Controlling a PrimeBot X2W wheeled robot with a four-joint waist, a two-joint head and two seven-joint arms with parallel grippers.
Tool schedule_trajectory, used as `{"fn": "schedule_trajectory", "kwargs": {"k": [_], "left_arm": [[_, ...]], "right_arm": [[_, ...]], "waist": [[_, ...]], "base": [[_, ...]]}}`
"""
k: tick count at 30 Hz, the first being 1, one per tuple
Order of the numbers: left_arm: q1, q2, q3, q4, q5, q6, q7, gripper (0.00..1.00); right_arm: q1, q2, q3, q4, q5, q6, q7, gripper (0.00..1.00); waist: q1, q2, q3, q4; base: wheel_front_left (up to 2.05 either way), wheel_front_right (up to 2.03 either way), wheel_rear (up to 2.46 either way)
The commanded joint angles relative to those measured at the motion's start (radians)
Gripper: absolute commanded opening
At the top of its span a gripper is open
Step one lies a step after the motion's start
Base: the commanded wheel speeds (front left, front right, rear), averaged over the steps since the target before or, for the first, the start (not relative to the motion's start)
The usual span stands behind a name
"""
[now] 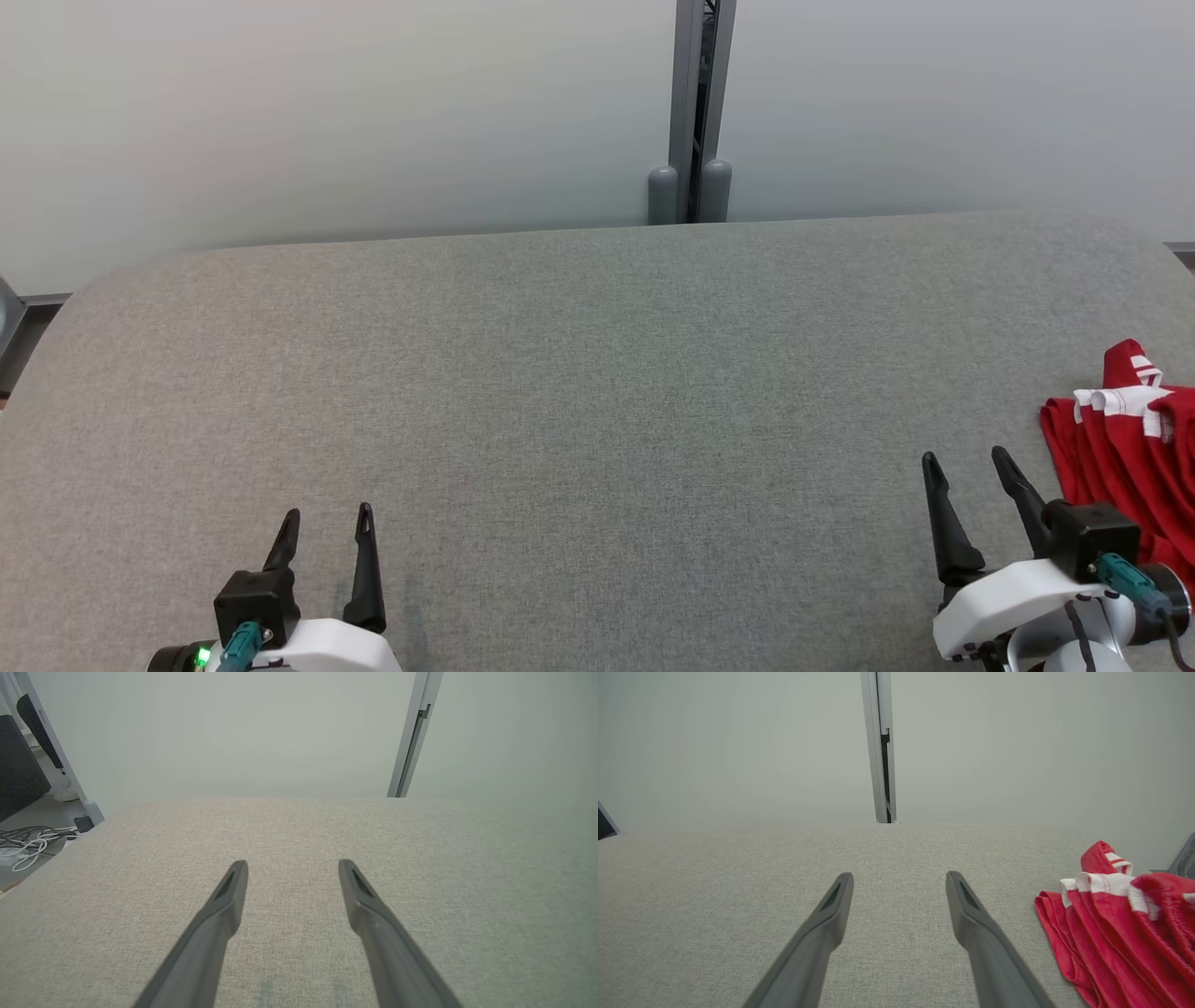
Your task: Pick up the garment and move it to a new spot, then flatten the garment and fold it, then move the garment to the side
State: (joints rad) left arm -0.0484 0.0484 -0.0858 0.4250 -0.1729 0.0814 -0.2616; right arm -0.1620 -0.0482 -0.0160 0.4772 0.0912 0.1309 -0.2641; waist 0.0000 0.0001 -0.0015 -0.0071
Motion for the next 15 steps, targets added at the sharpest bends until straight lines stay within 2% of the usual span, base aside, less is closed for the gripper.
{"fn": "schedule_trajectory", "kwargs": {"k": [1, 8, 11, 12, 15], "left_arm": [[0.008, 0.005, 0.007, 0.001, -0.006, -0.002, -0.004, 1.0], [0.012, 0.005, 0.009, -0.005, -0.008, -0.006, -0.004, 1.0], [0.013, 0.005, 0.005, -0.006, -0.021, -0.027, -0.004, 1.0], [0.004, 0.0, 0.004, -0.002, -0.019, -0.028, 0.0, 0.0], [0.013, -0.005, 0.004, 0.022, -0.022, -0.028, 0.008, 0.0]], "right_arm": [[0.006, -0.006, 0.003, 0.002, 0.011, 0.0, 0.001, 1.0], [0.003, -0.006, 0.012, -0.001, 0.021, 0.0, 0.001, 1.0], [0.003, -0.006, 0.021, 0.004, 0.026, 0.0, 0.001, 1.0], [0.0, 0.0, 0.022, 0.003, 0.023, 0.0, 0.0, 0.0], [0.018, 0.01, 0.021, 0.028, 0.027, 0.0, 0.002, 0.0]], "waist": [[0.0, -0.0001, -0.002, -0.001], [0.0, -0.0001, -0.001, 0.0], [0.0, -0.0001, 0.001, 0.001], [0.0, -0.0001, 0.001, 0.001], [0.0, -0.0001, 0.001, 0.001]], "base": [[0.0, 0.0, 0.0], [0.0, 0.0, 0.0], [0.0, 0.0, 0.0], [0.0, 0.0, 0.0], [0.0, 0.0, 0.0]]}}
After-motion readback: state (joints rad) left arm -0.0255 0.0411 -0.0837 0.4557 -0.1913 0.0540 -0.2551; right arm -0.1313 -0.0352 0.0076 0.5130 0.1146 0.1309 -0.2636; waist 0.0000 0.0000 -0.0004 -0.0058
